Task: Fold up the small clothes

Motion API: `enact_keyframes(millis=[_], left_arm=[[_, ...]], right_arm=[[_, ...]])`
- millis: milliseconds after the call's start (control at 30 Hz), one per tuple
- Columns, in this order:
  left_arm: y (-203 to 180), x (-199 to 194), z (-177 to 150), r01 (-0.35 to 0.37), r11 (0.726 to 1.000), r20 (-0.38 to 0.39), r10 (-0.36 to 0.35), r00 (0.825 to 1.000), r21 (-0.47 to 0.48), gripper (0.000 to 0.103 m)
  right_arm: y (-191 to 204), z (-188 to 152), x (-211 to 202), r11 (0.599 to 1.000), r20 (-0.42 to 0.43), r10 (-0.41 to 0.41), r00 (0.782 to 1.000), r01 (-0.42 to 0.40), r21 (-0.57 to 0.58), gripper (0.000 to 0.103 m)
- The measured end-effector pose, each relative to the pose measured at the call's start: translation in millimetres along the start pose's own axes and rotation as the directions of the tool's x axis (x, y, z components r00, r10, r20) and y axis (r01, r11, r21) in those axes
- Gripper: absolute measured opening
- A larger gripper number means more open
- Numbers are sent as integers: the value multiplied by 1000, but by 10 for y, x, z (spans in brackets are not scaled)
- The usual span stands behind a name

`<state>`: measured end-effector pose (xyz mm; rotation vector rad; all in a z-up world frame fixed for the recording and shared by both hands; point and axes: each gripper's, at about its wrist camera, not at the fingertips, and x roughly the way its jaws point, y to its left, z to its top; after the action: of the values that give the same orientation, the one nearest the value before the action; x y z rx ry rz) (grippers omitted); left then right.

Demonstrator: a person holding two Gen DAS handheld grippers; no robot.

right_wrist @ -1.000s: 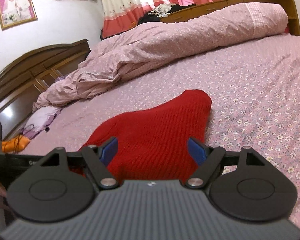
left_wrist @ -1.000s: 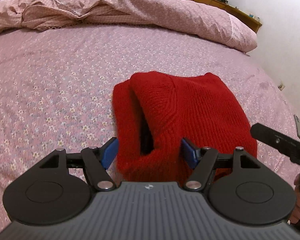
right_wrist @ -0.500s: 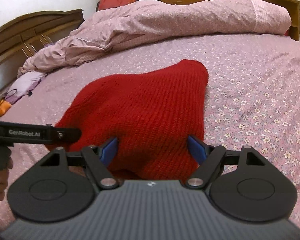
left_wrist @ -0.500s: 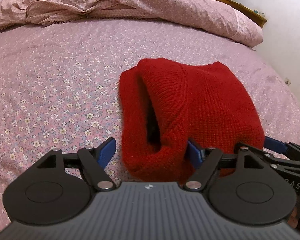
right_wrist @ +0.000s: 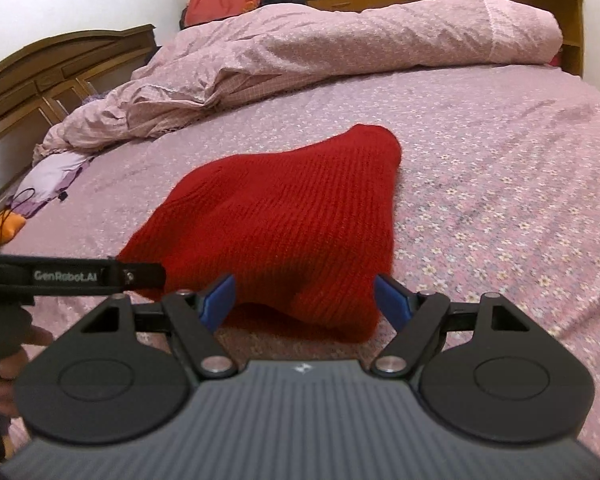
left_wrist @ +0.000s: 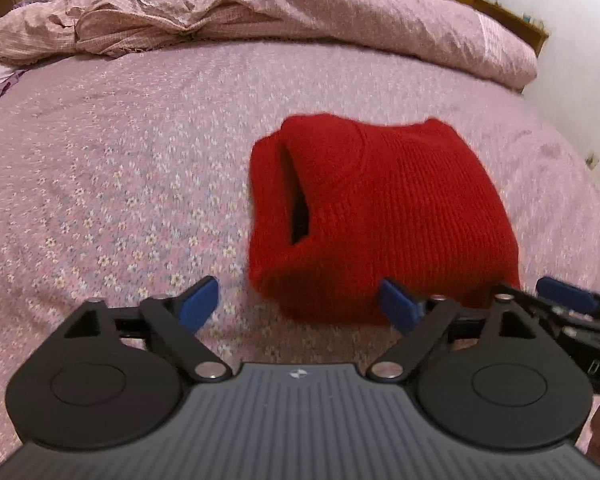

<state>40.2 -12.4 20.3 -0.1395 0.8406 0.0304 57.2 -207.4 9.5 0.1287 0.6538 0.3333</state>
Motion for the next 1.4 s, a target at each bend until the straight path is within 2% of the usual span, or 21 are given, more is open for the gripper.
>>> enact_keyframes(millis=[133,500,1400], left_arm=[[-72,-8,-64,-24,999,-20,25,999,25,93],[-206,34,-172,-35,997,-44,38,998,74,93],[-194,84,-210,-39,997,-69,44,997,67,93]], right_arm=[[-22,-15,-6,1000,-19,-15,1000,15,9,78],[-43,-167,118,996,-119,-42,992,51,67,78],[-34,-213,153,996,-143,-48,989,58,70,78]])
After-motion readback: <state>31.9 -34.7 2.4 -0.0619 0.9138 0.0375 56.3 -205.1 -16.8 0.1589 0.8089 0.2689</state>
